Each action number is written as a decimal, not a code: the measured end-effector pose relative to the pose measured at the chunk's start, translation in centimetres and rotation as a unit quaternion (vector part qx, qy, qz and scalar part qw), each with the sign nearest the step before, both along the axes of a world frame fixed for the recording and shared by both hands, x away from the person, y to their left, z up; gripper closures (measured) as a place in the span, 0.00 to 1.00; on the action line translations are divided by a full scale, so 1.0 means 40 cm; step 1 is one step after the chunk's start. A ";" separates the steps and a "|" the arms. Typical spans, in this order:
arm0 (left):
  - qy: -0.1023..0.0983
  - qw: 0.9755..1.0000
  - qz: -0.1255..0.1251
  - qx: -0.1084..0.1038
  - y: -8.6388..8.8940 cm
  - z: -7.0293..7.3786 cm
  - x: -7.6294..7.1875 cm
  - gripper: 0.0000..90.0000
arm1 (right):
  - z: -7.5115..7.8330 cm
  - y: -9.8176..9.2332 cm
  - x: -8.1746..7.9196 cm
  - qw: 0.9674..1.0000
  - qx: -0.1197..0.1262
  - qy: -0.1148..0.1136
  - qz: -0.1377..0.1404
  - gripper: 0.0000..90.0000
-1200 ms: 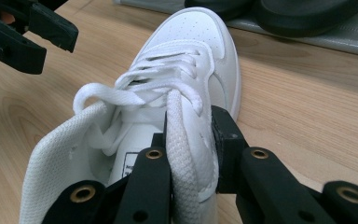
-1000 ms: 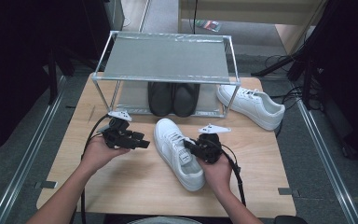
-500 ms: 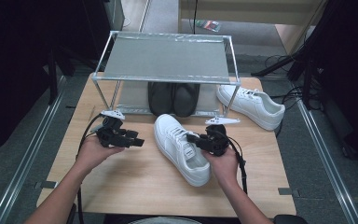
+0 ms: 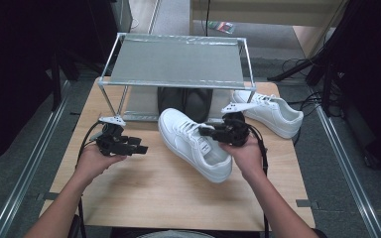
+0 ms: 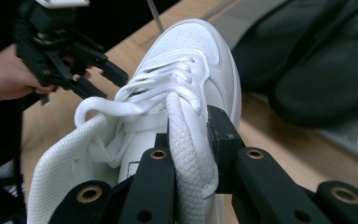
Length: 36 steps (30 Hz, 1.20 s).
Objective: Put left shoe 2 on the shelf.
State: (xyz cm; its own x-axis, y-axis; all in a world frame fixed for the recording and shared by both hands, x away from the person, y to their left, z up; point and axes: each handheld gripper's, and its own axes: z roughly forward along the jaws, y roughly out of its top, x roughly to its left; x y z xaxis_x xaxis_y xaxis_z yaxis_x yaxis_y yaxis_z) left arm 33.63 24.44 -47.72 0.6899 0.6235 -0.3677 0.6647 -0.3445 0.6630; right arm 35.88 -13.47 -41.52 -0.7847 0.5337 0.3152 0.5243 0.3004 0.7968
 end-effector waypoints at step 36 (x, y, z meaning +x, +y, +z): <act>-0.004 0.999 -0.036 -0.021 -0.030 0.009 -0.007 0.46 | 0.332 0.145 0.309 0.991 -0.004 -0.033 -0.129 0.92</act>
